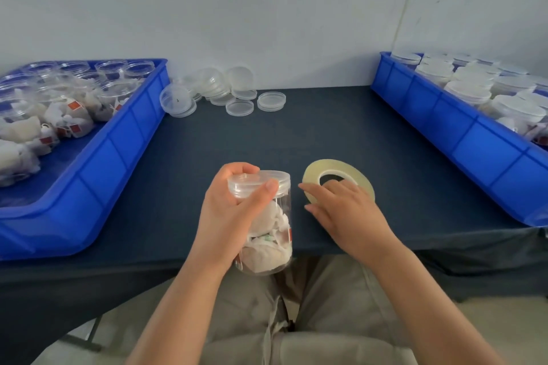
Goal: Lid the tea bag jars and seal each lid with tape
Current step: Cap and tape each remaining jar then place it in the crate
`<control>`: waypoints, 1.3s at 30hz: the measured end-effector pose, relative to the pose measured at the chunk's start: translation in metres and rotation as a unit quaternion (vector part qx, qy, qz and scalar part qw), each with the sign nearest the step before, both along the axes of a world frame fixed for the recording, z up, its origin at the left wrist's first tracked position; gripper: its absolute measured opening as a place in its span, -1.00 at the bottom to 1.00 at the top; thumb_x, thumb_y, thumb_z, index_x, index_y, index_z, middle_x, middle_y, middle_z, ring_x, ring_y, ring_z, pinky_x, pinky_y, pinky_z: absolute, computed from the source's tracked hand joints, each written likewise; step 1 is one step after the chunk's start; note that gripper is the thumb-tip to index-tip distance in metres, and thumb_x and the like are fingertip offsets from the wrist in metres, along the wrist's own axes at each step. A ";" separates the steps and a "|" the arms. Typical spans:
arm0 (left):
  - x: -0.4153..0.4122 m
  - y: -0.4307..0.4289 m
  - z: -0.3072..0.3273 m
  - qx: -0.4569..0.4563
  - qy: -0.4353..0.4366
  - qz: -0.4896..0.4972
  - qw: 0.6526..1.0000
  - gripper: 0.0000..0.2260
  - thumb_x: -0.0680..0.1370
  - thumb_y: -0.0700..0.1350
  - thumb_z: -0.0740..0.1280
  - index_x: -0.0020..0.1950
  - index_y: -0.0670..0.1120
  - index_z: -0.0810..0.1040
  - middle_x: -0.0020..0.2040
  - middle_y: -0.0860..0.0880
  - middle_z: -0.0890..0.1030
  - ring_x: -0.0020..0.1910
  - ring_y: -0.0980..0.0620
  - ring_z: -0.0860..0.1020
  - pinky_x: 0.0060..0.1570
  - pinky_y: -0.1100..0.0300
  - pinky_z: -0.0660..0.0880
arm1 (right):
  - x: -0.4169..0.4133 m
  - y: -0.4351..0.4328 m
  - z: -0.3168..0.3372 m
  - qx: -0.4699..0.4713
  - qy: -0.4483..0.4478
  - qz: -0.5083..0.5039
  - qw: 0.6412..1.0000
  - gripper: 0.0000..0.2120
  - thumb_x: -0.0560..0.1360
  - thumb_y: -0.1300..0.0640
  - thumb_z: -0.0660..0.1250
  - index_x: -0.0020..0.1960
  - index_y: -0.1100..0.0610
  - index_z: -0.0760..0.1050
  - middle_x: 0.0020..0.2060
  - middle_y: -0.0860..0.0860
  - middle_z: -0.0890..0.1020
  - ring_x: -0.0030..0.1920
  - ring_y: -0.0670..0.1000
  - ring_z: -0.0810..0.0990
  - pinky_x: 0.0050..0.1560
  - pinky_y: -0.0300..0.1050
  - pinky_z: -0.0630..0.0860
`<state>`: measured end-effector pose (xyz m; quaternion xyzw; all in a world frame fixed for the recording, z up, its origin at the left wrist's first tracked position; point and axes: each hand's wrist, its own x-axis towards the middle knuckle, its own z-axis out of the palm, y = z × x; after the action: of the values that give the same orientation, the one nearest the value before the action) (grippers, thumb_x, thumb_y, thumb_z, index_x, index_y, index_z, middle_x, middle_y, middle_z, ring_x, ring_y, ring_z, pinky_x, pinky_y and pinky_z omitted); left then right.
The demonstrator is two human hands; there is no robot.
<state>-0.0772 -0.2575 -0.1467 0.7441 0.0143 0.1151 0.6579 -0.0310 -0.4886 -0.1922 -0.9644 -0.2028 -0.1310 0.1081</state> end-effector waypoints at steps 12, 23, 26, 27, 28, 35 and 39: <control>-0.006 -0.008 0.001 -0.034 -0.012 -0.019 0.999 -0.43 0.32 0.53 0.48 0.16 0.21 0.60 0.06 0.10 0.71 -0.03 0.04 0.73 -0.09 0.07 0.65 | -0.039 0.030 0.042 0.402 0.058 0.072 0.911 -0.46 0.58 -0.47 0.21 0.42 -0.20 0.51 0.30 -0.27 0.58 0.41 -0.10 0.52 0.37 -0.07 0.51; -0.014 -0.008 0.013 -0.142 0.048 -0.116 0.982 -0.36 0.37 0.43 0.55 0.22 0.00 0.62 0.09 -0.24 0.72 0.01 -0.26 0.73 -0.05 -0.21 0.70 | -0.058 0.046 0.065 0.560 0.189 0.146 0.793 -0.66 0.66 0.02 0.30 0.41 0.02 0.59 0.22 -0.05 0.69 0.12 0.16 0.72 0.14 0.08 0.68; -0.014 -0.006 0.014 -0.164 0.055 -0.132 0.976 -0.31 0.41 0.39 0.56 0.26 -0.11 0.58 0.08 -0.31 0.69 -0.05 -0.28 0.71 -0.07 -0.24 0.67 | -0.057 0.046 0.064 0.570 0.205 0.173 0.777 -0.66 0.69 0.08 0.24 0.43 0.05 0.58 0.25 -0.10 0.70 0.27 -0.10 0.66 0.22 -0.31 0.55; -0.014 -0.006 0.013 -0.166 0.057 -0.130 0.976 -0.30 0.41 0.38 0.57 0.27 -0.13 0.57 0.07 -0.31 0.69 -0.07 -0.29 0.71 -0.08 -0.23 0.67 | -0.057 0.046 0.063 0.572 0.212 0.175 0.773 -0.65 0.70 0.07 0.23 0.44 0.04 0.57 0.26 -0.12 0.70 0.28 -0.13 0.65 0.23 -0.35 0.53; -0.013 -0.006 0.012 -0.169 0.059 -0.127 0.976 -0.29 0.40 0.38 0.57 0.26 -0.13 0.56 0.07 -0.31 0.68 -0.08 -0.29 0.70 -0.09 -0.22 0.67 | -0.056 0.047 0.061 0.575 0.215 0.173 0.770 -0.65 0.72 0.07 0.21 0.46 0.03 0.56 0.27 -0.12 0.70 0.30 -0.14 0.64 0.24 -0.36 0.52; -0.015 -0.010 0.006 -0.155 0.055 -0.119 0.979 -0.34 0.39 0.40 0.56 0.22 -0.07 0.59 0.09 -0.25 0.71 0.00 -0.28 0.73 -0.09 -0.20 0.69 | -0.056 0.058 0.048 0.608 0.195 0.145 0.756 -0.64 0.71 -0.08 0.21 0.44 -0.05 0.58 0.26 -0.06 0.69 0.10 0.52 0.58 0.11 0.48 0.56; -0.016 -0.009 0.005 -0.135 0.028 -0.124 0.983 -0.40 0.42 0.40 0.54 0.21 -0.03 0.62 0.08 -0.20 0.71 0.01 -0.21 0.73 -0.02 -0.18 0.69 | -0.053 0.054 0.044 0.598 0.149 0.128 0.777 -0.67 0.78 0.02 0.14 0.38 0.01 0.63 0.23 -0.02 0.71 0.32 0.09 0.65 0.29 -0.13 0.56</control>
<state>-0.0936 -0.2667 -0.1414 0.6475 -0.0445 0.0092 0.7607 -0.0843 -0.4344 -0.1482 -0.6782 -0.1866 -0.0657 0.7078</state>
